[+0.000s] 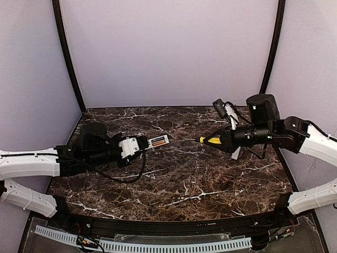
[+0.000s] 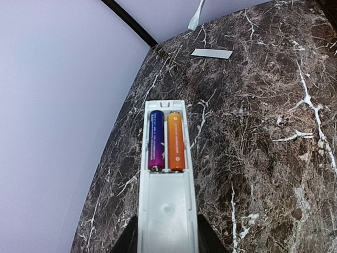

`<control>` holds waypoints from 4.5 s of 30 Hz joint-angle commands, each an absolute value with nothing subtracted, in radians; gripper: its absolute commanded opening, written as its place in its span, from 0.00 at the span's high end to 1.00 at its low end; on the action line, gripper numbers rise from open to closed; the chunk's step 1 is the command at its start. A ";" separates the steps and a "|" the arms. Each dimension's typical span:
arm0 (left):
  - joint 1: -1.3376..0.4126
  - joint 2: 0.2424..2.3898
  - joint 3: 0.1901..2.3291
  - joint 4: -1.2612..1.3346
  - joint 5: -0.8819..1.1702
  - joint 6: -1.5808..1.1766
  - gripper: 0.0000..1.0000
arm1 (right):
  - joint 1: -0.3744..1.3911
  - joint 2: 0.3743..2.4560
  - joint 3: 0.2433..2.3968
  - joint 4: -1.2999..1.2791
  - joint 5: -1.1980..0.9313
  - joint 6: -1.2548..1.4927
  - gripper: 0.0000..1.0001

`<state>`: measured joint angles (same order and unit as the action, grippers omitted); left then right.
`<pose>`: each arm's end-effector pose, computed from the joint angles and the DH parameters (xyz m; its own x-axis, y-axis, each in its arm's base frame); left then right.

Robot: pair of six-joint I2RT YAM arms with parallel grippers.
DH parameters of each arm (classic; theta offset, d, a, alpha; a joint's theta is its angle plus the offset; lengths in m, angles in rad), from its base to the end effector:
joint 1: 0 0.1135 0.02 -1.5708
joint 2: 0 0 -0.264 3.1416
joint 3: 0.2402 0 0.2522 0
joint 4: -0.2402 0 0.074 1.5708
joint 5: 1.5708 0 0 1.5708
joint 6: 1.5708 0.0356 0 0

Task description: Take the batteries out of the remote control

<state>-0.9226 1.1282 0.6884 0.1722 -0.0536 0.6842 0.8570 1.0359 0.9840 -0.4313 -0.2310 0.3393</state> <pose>0.1584 -0.2059 0.2731 0.3597 0.5704 -0.7384 0.6936 0.3659 0.6205 0.1440 0.1787 0.3374 -0.5759 -0.1700 -0.7996 -0.7178 0.5734 0.3950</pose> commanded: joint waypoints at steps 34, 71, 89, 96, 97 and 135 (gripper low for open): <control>-0.921 1.028 0.620 0.190 -0.042 0.775 1.00 | 1.031 1.361 1.336 -0.558 -0.047 0.474 1.00; -0.937 1.043 0.625 0.171 -0.058 0.790 1.00 | 1.041 1.425 1.388 -0.564 -0.073 0.482 1.00; -0.939 1.049 0.626 0.165 -0.068 0.797 1.00 | 1.049 1.438 1.392 -0.565 -0.085 0.483 1.00; -0.940 1.054 0.627 0.162 -0.096 0.806 1.00 | 1.049 1.416 1.392 -0.574 -0.055 0.480 1.00; -0.939 1.054 0.627 0.161 -0.096 0.806 1.00 | 1.050 1.409 1.391 -0.575 -0.047 0.480 1.00; -0.945 1.037 0.623 0.157 -0.052 0.801 1.00 | 1.050 1.469 1.390 -0.569 -0.053 0.465 1.00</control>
